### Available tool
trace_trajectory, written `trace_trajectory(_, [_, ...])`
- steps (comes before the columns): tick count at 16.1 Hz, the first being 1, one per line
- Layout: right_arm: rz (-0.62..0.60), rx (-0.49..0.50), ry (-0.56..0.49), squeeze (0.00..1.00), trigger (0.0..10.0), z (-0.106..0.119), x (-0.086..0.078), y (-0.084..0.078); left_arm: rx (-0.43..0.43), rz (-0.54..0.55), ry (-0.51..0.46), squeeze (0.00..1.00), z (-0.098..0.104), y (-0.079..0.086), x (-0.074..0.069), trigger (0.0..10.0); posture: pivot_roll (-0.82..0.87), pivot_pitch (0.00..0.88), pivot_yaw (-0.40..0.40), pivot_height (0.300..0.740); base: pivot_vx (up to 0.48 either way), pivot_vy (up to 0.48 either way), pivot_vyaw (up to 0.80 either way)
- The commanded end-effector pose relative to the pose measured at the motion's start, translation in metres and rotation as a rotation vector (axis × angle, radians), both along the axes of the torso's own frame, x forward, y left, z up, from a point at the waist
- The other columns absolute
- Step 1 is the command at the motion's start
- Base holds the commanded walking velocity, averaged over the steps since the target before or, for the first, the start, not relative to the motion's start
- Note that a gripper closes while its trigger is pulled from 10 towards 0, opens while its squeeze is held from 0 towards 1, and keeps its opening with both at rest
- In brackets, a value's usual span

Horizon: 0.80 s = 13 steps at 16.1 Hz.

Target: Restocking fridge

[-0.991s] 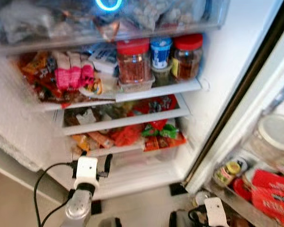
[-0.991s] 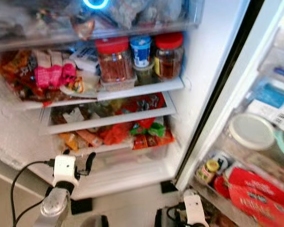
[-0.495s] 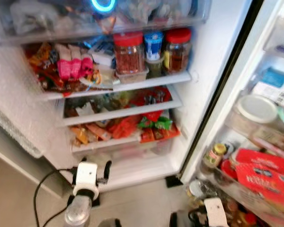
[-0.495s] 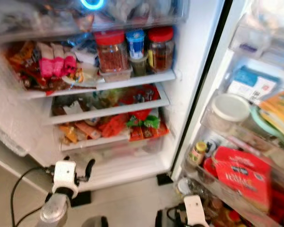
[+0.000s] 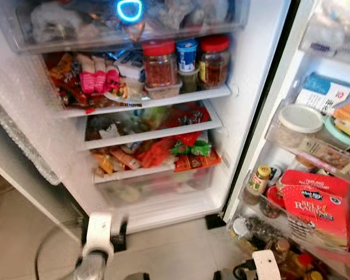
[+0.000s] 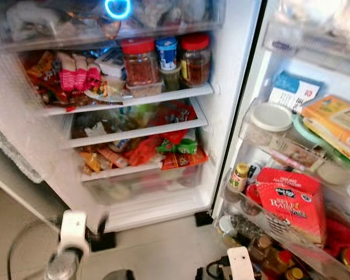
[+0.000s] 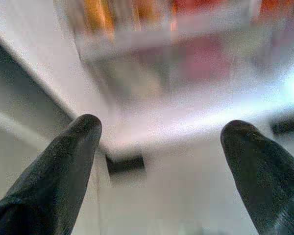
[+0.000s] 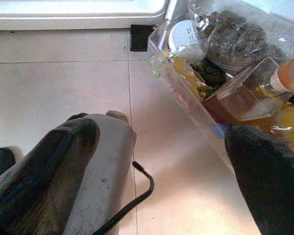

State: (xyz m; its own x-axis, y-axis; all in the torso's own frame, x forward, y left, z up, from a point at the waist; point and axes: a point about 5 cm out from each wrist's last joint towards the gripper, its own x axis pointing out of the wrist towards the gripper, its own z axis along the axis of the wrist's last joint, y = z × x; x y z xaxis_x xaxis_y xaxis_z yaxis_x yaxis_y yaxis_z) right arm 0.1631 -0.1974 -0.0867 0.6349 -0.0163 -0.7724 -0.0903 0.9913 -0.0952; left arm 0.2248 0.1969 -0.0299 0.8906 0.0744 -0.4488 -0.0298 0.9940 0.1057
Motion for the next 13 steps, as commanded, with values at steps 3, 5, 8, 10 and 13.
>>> trace_trajectory(3, [0.021, 0.004, 0.211, 0.00, 10.0, -0.021, -0.050, 0.004, -0.006, 0.052, 0.152, 0.00, -0.021, 0.005, -0.015, 10.0, -0.12, 0.037, 0.049, 0.637, 0.000, 0.000, 0.00])
trace_trajectory(5, [0.023, -0.002, 0.209, 0.00, 10.0, -0.021, -0.048, 0.003, 0.014, 0.063, 0.214, 0.00, -0.028, 0.010, -0.020, 10.0, -0.11, 0.059, 0.041, 0.637, 0.000, 0.154, 0.00])
trace_trajectory(8, [0.014, 0.001, 0.203, 0.00, 10.0, -0.020, -0.047, 0.004, 0.040, 0.054, 0.306, 0.00, -0.038, 0.016, -0.031, 10.0, -0.11, 0.074, 0.047, 0.637, 0.000, 0.322, 0.00])
trace_trajectory(10, [0.004, 0.002, 0.199, 0.00, 10.0, -0.020, -0.046, 0.005, 0.036, 0.045, 0.334, 0.00, -0.042, 0.013, -0.036, 10.0, -0.11, 0.082, 0.045, 0.637, 0.000, 0.321, 0.00])
trace_trajectory(13, [0.003, 0.004, 0.198, 0.00, 10.0, -0.020, -0.045, 0.005, 0.022, 0.044, 0.345, 0.00, -0.044, 0.009, -0.038, 10.0, -0.11, 0.092, 0.047, 0.637, 0.000, 0.331, 0.00])
